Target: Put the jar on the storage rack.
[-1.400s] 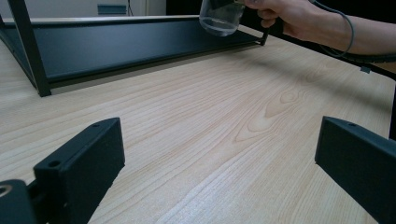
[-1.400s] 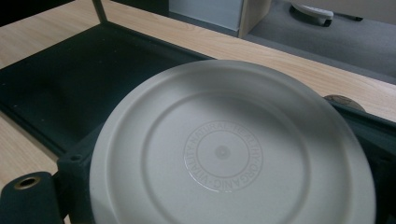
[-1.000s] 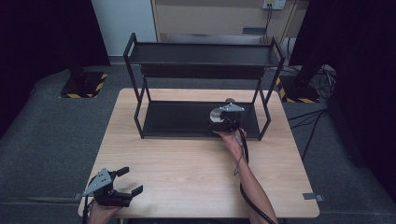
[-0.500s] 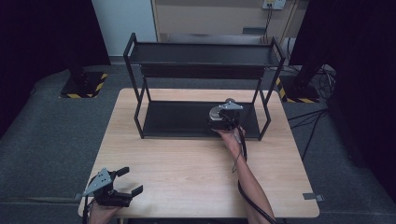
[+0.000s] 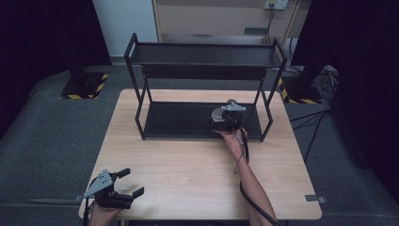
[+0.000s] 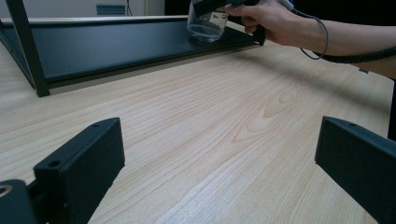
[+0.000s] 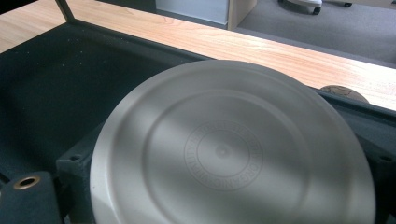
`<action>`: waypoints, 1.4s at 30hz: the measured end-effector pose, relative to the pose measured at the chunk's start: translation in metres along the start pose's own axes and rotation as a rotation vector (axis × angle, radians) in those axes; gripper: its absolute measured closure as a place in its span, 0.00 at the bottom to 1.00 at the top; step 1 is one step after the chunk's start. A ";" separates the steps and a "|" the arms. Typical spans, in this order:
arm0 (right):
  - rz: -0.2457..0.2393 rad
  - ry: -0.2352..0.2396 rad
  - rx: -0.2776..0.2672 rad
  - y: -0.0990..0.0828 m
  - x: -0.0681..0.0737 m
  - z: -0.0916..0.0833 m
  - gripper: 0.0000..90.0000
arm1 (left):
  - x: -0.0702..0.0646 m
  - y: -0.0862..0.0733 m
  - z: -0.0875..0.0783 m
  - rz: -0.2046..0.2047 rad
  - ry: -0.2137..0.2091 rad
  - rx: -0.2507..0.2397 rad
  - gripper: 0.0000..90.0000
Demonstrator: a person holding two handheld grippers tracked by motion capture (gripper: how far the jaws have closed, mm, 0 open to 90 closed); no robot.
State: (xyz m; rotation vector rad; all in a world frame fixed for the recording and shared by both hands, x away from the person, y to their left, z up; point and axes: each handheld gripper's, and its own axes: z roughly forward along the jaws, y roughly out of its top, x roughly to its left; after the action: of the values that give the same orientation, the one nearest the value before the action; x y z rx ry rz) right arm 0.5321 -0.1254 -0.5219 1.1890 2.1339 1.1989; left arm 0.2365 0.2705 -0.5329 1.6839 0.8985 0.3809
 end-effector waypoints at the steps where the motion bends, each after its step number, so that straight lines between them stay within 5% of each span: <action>1: 0.006 0.003 0.003 0.000 0.000 0.000 0.11 | 0.000 0.000 0.000 0.000 0.000 -0.001 0.00; 10: 0.018 0.032 -0.031 0.001 -0.005 -0.005 0.06 | 0.000 0.000 0.000 0.001 0.001 -0.001 0.00; 20: -0.034 0.030 -0.071 0.017 -0.002 -0.022 0.05 | 0.000 0.000 0.000 0.001 0.002 0.000 0.00; 42: -0.139 0.132 -0.160 0.039 0.020 -0.068 0.06 | 0.000 0.000 0.000 0.002 0.014 0.004 0.00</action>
State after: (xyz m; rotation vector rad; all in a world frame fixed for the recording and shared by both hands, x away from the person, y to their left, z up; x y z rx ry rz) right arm 0.4928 -0.1310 -0.4515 0.9007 2.1290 1.3887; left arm 0.2367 0.2707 -0.5330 1.6879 0.9084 0.3930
